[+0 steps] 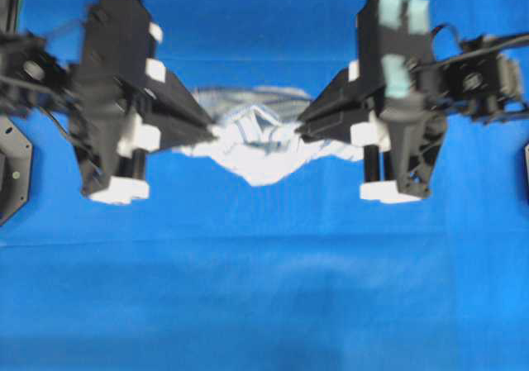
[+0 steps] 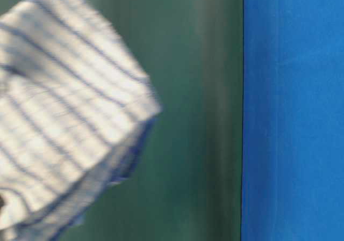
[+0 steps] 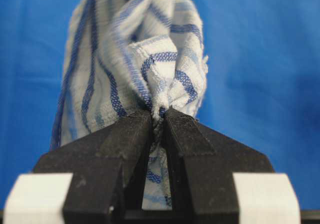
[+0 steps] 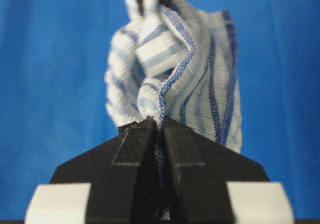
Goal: Lift the towel with both arms.
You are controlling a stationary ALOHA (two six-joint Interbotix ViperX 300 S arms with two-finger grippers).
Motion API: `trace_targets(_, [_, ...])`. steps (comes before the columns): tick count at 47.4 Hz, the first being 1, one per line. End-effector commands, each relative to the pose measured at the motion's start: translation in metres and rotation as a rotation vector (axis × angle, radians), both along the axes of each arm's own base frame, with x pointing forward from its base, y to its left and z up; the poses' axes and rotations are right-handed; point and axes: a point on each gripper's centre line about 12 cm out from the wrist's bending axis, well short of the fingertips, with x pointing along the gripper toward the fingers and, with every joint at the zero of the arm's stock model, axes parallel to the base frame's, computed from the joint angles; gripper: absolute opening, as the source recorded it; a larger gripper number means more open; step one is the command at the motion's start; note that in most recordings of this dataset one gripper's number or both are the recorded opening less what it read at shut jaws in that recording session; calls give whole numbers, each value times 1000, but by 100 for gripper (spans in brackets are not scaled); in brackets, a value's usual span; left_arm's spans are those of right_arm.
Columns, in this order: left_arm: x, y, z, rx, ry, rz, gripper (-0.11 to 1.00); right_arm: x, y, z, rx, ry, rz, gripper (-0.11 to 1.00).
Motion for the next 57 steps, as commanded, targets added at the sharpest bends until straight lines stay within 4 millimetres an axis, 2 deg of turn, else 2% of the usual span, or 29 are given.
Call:
trace_targets(1, [-10,7,30,18,-71,14,7,-8,-3,29,-13,-62,-6,6])
trace_targets(7, [-18,10,41,57,-99,6,7,-10,-5,35,-22,-71,-15,6])
trace_targets(27, [-16,11,36,69,-84,1,7,-9,-7,33,-24,-68,-19,6])
trace_targets(36, [-15,12,35,68,-85,5,8,-8,-14,29,-25,-58,-37,6])
trace_targets(37, [-15,12,36,68,-87,7,10,-8,-15,29,-24,-58,-41,6])
trace_targets(41, [-16,14,36,67,-90,13,32,-7,-17,29,-24,-58,-48,10])
trace_targets(46, [-18,15,36,70,-99,17,65,-7,-19,29,-27,-58,-53,42])
trace_targets(50, [-20,16,37,71,-103,18,86,-7,-21,27,-46,-55,-58,63])
trace_targets(52, [-20,16,37,72,-103,20,91,-7,-21,27,-49,-53,-59,68])
trace_targets(57, [-21,17,35,70,-98,22,90,-7,-23,26,-49,-51,-67,65])
